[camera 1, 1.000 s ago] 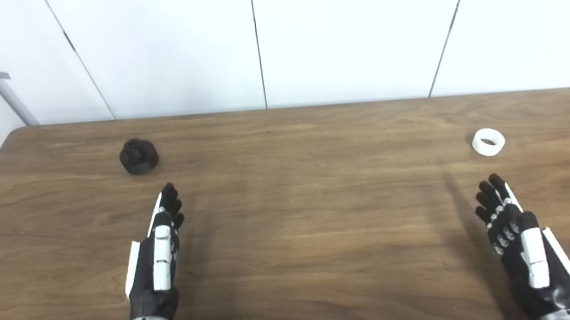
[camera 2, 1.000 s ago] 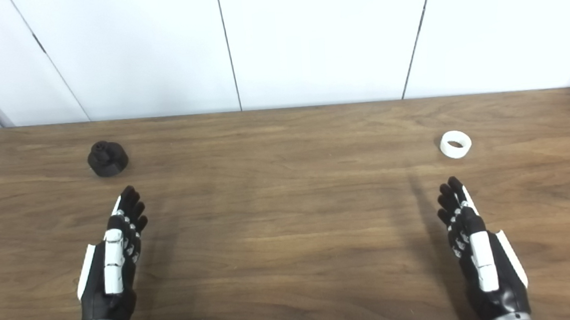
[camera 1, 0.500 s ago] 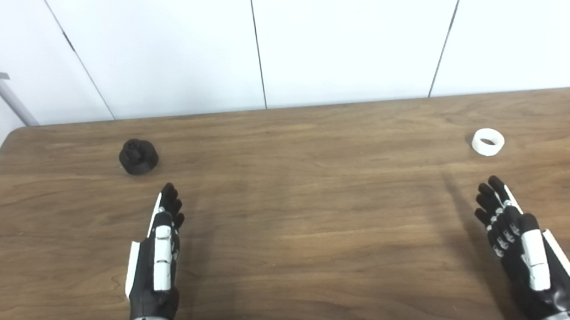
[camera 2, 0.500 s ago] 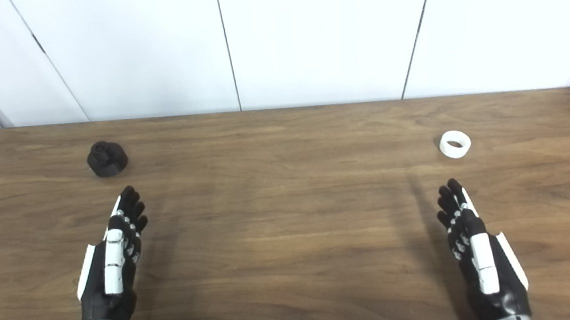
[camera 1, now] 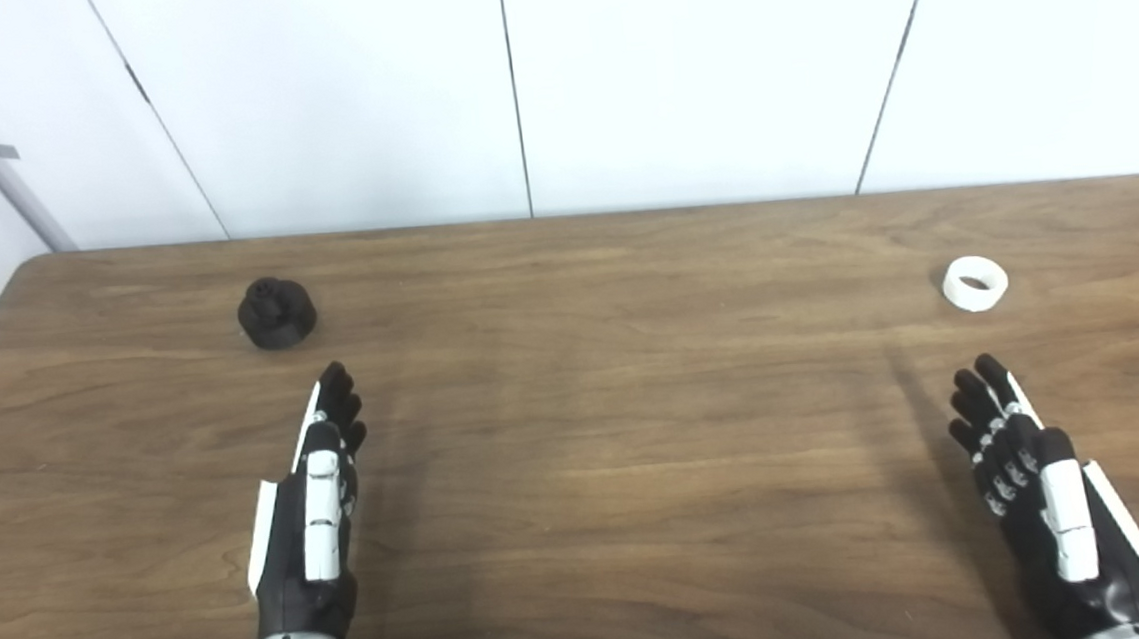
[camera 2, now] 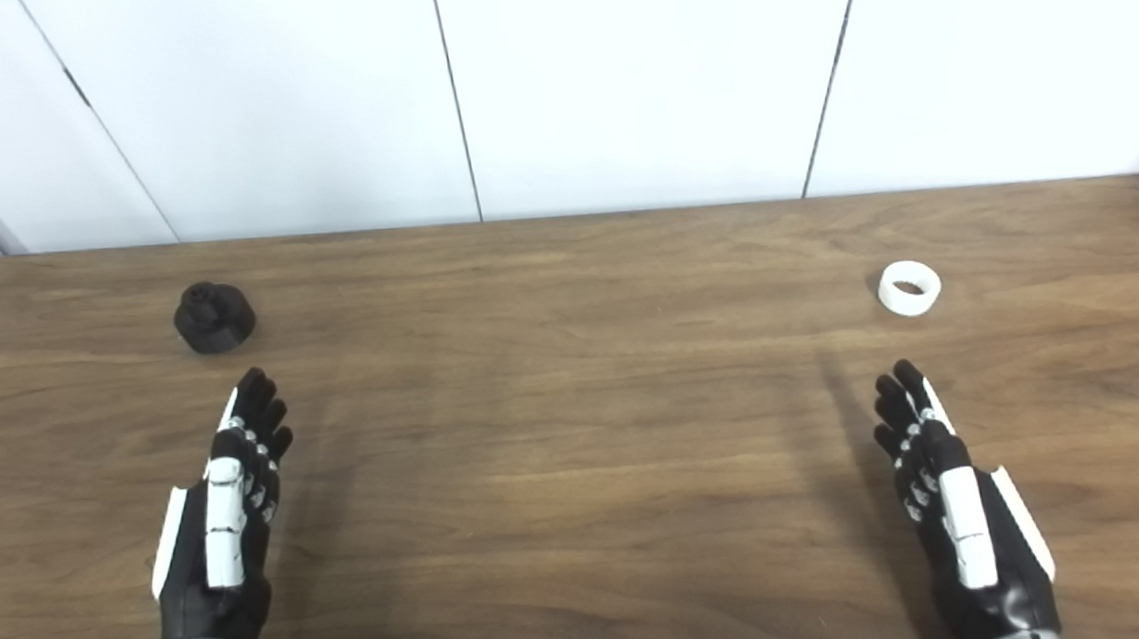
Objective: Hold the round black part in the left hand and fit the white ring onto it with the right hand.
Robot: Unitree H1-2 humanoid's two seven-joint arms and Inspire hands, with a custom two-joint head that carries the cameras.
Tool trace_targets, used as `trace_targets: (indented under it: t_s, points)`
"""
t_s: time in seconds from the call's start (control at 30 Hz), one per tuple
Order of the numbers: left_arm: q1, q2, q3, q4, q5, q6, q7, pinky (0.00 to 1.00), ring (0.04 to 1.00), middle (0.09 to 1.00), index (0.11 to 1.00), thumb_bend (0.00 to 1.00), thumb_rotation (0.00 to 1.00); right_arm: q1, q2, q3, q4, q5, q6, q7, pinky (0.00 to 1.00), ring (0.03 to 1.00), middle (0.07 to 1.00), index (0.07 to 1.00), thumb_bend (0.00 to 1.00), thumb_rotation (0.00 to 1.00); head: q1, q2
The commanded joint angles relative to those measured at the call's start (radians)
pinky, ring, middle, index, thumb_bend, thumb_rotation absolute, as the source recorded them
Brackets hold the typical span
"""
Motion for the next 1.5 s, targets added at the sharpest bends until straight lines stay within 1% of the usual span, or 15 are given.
trace_targets:
  t_s: [0.0, 0.13, 0.2, 0.27, 0.33, 0.43, 0.5, 0.57, 0.67, 0.77, 0.8, 1.0, 1.13, 1.3, 1.47]
  points:
    - [0.127, -0.006, -0.006, -0.025, 0.006, -0.034, 0.005, 1.0, 1.0, 1.0, 1.0, 0.46, 0.99, -0.007, -0.01, -0.007, -0.025, 0.0, -0.041, 0.002, 1.0, 0.994, 0.98, 0.986, 0.58, 1.0, 0.004, 0.0]
    - [0.13, -0.004, -0.013, -0.025, 0.02, -0.035, 0.003, 1.0, 1.0, 1.0, 1.0, 0.46, 1.0, -0.007, -0.017, -0.01, -0.015, 0.007, -0.055, 0.011, 1.0, 1.0, 0.985, 0.995, 0.57, 1.0, 0.036, -0.012]
    - [0.132, -0.008, -0.017, -0.023, 0.029, -0.04, 0.005, 1.0, 1.0, 0.998, 1.0, 0.45, 1.0, -0.005, -0.019, -0.012, -0.008, 0.007, -0.06, 0.014, 1.0, 1.0, 0.987, 0.997, 0.57, 1.0, 0.065, -0.027]
    - [0.135, -0.015, -0.021, -0.019, 0.033, -0.048, 0.008, 1.0, 0.998, 0.998, 1.0, 0.44, 1.0, -0.001, -0.02, -0.014, -0.005, 0.003, -0.051, 0.012, 1.0, 1.0, 0.986, 0.997, 0.58, 1.0, 0.1, -0.047]
    - [0.136, -0.019, -0.025, -0.01, 0.034, -0.063, 0.008, 1.0, 0.998, 1.0, 1.0, 0.43, 1.0, 0.001, -0.02, -0.013, -0.003, -0.001, -0.051, 0.012, 1.0, 1.0, 0.989, 1.0, 0.58, 1.0, 0.119, -0.059]
    - [0.137, -0.022, -0.034, 0.009, 0.038, -0.089, 0.008, 1.0, 1.0, 1.0, 1.0, 0.44, 0.97, 0.002, -0.023, -0.011, 0.013, 0.002, -0.072, 0.022, 1.0, 1.0, 0.996, 1.0, 0.58, 1.0, 0.151, -0.079]
    - [0.138, -0.024, -0.039, 0.016, 0.043, -0.097, 0.011, 1.0, 1.0, 0.998, 1.0, 0.45, 0.95, 0.002, -0.025, -0.01, 0.021, 0.003, -0.08, 0.027, 1.0, 1.0, 0.999, 1.0, 0.6, 1.0, 0.16, -0.084]
    - [0.14, -0.027, -0.045, 0.02, 0.052, -0.101, 0.016, 1.0, 1.0, 0.996, 0.999, 0.47, 0.93, -0.001, -0.025, -0.011, 0.039, 0.01, -0.099, 0.033, 1.0, 1.0, 1.0, 1.0, 0.62, 1.0, 0.183, -0.099]
    - [0.139, -0.03, -0.053, 0.03, 0.065, -0.113, 0.023, 1.0, 1.0, 0.995, 0.998, 0.47, 0.94, -0.006, -0.026, -0.011, 0.06, 0.018, -0.126, 0.039, 1.0, 1.0, 1.0, 1.0, 0.62, 1.0, 0.201, -0.115]
    - [0.135, -0.034, -0.059, 0.051, 0.076, -0.135, 0.032, 1.0, 0.993, 0.991, 0.988, 0.45, 0.94, -0.007, -0.029, -0.011, 0.074, 0.024, -0.131, 0.04, 1.0, 1.0, 1.0, 1.0, 0.6, 1.0, 0.226, -0.139]
    - [0.135, -0.034, -0.061, 0.054, 0.08, -0.138, 0.035, 1.0, 0.99, 0.99, 0.985, 0.45, 0.94, -0.007, -0.029, -0.012, 0.078, 0.024, -0.133, 0.039, 1.0, 1.0, 1.0, 1.0, 0.6, 1.0, 0.226, -0.139]
    - [0.133, -0.034, -0.077, 0.059, 0.081, -0.12, 0.046, 1.0, 0.987, 0.992, 0.977, 0.39, 0.89, -0.02, -0.033, -0.012, 0.126, 0.033, -0.163, 0.051, 1.0, 1.0, 1.0, 1.0, 0.59, 1.0, 0.262, -0.177]
    - [0.129, -0.036, -0.083, 0.063, 0.085, -0.11, 0.055, 1.0, 0.99, 0.988, 0.964, 0.4, 0.84, -0.027, -0.039, -0.01, 0.155, 0.037, -0.181, 0.061, 1.0, 1.0, 1.0, 1.0, 0.58, 1.0, 0.28, -0.197]
    - [0.126, -0.033, -0.088, 0.082, 0.081, -0.128, 0.056, 1.0, 0.991, 0.987, 0.964, 0.41, 0.81, -0.03, -0.04, -0.014, 0.164, 0.052, -0.178, 0.066, 1.0, 1.0, 1.0, 1.0, 0.59, 1.0, 0.293, -0.203]
    - [0.128, -0.031, -0.092, 0.079, 0.081, -0.124, 0.056, 1.0, 0.993, 0.988, 0.966, 0.43, 0.8, -0.029, -0.048, -0.013, 0.161, 0.049, -0.179, 0.068, 1.0, 1.0, 1.0, 1.0, 0.6, 1.0, 0.294, -0.193]
